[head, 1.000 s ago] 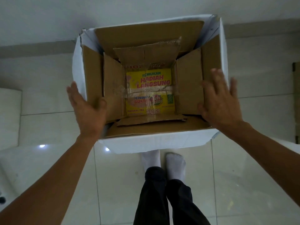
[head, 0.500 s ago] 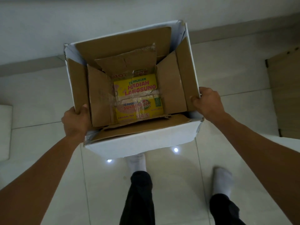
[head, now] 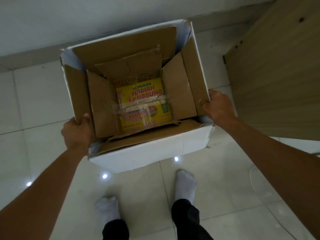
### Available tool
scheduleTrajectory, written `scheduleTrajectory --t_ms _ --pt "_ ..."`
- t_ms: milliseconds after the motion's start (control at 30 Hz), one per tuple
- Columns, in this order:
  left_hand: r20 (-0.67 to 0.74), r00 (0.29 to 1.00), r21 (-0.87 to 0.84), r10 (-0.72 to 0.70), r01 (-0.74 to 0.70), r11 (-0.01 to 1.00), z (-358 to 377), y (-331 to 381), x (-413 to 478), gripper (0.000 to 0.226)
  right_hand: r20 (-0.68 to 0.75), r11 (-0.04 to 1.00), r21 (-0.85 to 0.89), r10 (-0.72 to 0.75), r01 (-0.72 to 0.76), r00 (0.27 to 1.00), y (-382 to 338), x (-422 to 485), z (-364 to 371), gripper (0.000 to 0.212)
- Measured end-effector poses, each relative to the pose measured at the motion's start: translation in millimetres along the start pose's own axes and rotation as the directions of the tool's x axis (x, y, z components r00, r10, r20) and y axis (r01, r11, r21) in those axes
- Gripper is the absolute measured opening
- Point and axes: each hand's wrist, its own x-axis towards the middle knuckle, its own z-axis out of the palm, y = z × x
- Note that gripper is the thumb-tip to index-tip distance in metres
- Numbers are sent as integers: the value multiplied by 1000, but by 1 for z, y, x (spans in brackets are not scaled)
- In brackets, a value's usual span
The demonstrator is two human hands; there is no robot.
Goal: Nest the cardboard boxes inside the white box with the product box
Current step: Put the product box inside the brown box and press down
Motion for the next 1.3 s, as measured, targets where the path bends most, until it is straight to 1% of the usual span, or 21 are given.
scheduleTrajectory --t_ms 67,233,367,500,567,667,800,933,1000,1067,1167,1233,1300 --pt "1 1000 -28 7 -7 1000 19 10 -21 39 -17 1000 -11 20 -20 1000 28 3 -15 26" --pt "16 999 -53 48 -47 997 54 35 -56 37 -19 993 34 115 -115 993 81 10 -41 30" --pt "33 998 -64 57 -54 996 75 52 -76 37 -54 992 20 128 -127 990 106 12 -58 35" --pt "46 998 -108 48 -42 993 91 64 -95 37 -108 988 -20 151 -154 983 122 13 -74 34" --pt "54 997 -117 55 -49 992 100 71 -105 33 -141 983 -56 164 -174 976 129 15 -82 33" --pt "70 996 -130 52 -43 991 113 81 -118 27 -148 976 -80 191 -205 970 138 15 -93 34" --pt "88 996 -149 34 -21 989 128 93 -132 32 -164 969 -66 224 -237 961 149 16 -106 39" --pt "106 994 -156 7 10 988 130 99 -136 41 -120 969 -4 247 -249 962 150 14 -114 42" --pt "154 988 -153 -21 45 987 126 99 -136 46 -129 970 8 240 -241 962 148 9 -116 43" --pt "196 980 -132 -32 58 990 119 99 -137 55 -169 976 -5 215 -219 962 143 2 -118 47" --pt "204 979 -126 -22 48 991 100 97 -144 73 -234 993 -10 116 -121 965 132 -14 -121 60" --pt "183 983 -172 13 19 985 85 94 -151 75 -257 998 1 60 -62 965 121 -25 -125 65" --pt "161 986 -219 37 -1 976 66 93 -156 71 -240 999 44 28 -18 970 109 -35 -130 66"
